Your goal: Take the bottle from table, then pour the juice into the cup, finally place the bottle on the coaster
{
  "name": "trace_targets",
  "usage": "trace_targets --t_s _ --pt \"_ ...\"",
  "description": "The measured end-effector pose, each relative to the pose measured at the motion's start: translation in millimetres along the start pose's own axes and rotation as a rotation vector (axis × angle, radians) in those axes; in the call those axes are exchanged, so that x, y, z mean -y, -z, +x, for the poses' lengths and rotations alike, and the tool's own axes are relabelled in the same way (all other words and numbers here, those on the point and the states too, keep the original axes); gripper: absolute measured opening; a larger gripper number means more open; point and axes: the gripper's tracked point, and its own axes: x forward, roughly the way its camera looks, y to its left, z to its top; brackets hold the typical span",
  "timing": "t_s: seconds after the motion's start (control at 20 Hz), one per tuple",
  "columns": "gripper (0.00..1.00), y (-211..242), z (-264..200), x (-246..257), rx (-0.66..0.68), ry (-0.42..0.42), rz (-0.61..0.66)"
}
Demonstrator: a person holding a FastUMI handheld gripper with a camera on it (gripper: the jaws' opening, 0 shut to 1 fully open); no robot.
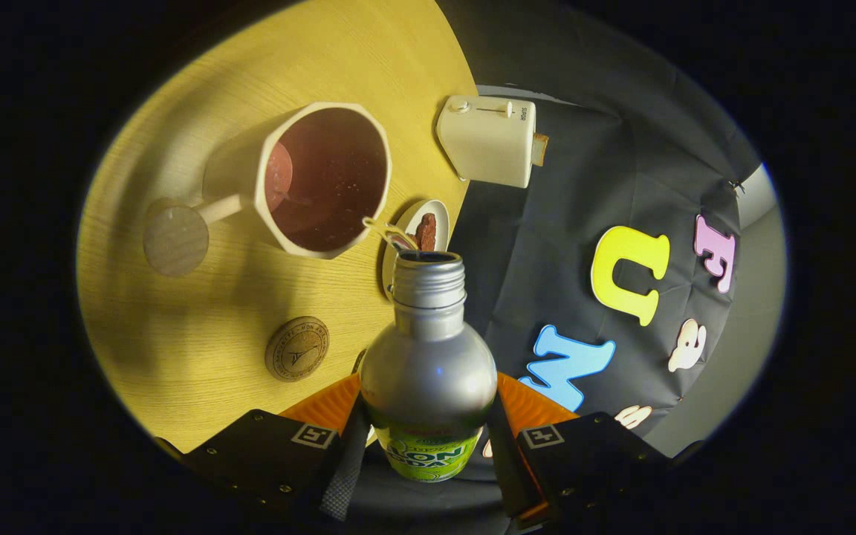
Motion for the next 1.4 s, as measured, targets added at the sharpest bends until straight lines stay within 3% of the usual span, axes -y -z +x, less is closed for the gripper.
trace_targets --t_s 1.4 --pt "0.75 -2 -7 18 0.021 0.031 -0.101"
